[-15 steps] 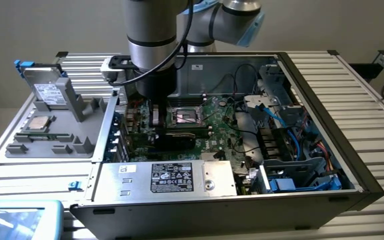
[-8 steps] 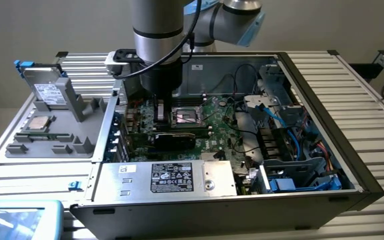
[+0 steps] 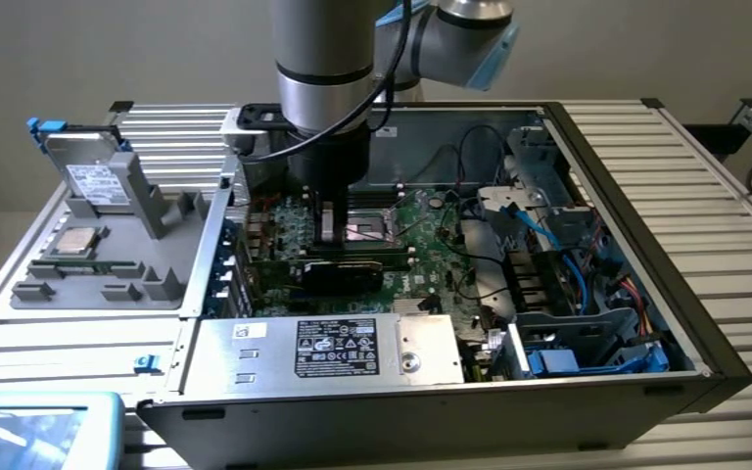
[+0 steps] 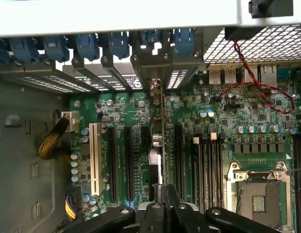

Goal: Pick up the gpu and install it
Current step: 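Press down on the gpu until it lock into place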

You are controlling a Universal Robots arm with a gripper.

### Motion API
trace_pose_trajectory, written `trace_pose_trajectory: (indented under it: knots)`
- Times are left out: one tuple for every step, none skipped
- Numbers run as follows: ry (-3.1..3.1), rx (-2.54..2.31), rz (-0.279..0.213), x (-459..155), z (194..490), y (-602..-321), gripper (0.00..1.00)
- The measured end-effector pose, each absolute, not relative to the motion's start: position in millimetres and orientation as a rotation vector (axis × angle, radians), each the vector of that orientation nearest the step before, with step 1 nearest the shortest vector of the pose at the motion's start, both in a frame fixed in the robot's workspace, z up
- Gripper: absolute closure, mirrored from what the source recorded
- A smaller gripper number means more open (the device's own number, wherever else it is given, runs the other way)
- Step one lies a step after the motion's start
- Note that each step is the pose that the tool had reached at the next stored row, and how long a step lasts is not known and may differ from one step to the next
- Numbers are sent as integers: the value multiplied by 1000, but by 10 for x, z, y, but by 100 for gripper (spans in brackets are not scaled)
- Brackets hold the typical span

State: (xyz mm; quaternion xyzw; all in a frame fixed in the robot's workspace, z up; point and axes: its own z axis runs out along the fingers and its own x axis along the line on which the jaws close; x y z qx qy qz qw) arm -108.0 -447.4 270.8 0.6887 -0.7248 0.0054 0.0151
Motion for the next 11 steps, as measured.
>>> trace_pose_trajectory:
  knots:
    - [-2256, 2143, 17, -1078, 2694, -4474, 88]
    - [-2256, 2143, 17, -1077, 2681, -4474, 88]
    - [-2256, 2143, 16, -1076, 2664, -4474, 88]
    - [-2255, 2142, 17, -1076, 2650, -4475, 88]
    - [-2254, 2142, 18, -1076, 2638, -4476, 88]
    - [-2254, 2142, 17, -1076, 2628, -4476, 88]
    - [-2254, 2141, 15, -1074, 2628, -4475, 88]
    - [-2254, 2141, 11, -1073, 2646, -4472, 88]
    - [-2254, 2140, 8, -1075, 2676, -4471, 88]
    - [-2253, 2139, 7, -1076, 2722, -4472, 88]
    - [-2252, 2138, 7, -1078, 2768, -4474, 88]
